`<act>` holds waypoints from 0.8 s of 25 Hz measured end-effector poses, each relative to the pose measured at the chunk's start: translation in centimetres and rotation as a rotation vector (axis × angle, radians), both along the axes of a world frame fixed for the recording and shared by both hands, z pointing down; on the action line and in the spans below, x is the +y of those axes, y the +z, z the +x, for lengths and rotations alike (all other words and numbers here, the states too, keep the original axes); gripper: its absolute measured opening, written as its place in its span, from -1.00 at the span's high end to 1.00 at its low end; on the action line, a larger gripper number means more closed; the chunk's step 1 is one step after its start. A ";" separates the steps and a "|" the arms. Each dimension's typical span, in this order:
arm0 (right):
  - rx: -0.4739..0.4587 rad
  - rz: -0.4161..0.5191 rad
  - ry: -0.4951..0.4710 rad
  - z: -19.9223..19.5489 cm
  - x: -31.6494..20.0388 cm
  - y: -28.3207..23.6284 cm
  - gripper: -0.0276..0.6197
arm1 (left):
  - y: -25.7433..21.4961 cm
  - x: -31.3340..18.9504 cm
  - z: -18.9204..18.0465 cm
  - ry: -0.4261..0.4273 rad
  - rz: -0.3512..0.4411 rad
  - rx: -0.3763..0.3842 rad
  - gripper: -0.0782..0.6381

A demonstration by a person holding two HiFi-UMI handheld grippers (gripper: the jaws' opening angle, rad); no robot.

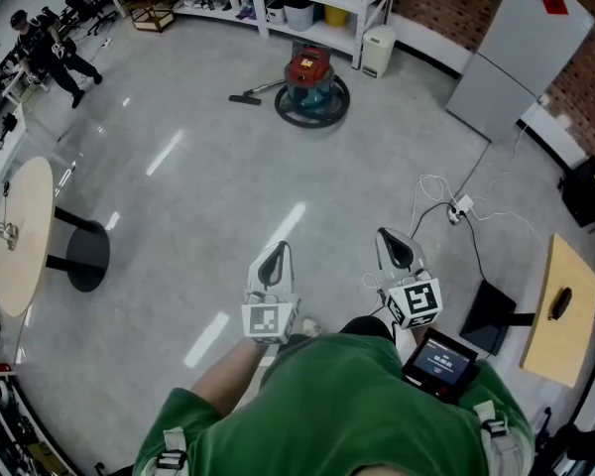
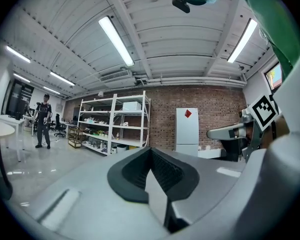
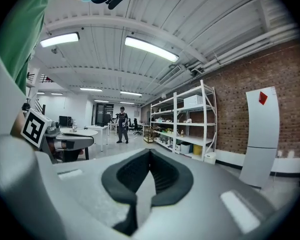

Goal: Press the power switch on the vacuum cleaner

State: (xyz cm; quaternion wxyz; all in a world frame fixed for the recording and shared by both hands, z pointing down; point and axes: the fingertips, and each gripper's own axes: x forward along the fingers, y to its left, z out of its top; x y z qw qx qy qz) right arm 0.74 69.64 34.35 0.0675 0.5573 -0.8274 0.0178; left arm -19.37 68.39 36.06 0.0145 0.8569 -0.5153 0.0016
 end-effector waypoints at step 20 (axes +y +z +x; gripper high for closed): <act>0.039 -0.002 -0.095 -5.0 -6.0 0.5 0.91 | -0.5 -3.5 -5.2 -0.081 -0.026 -0.016 0.76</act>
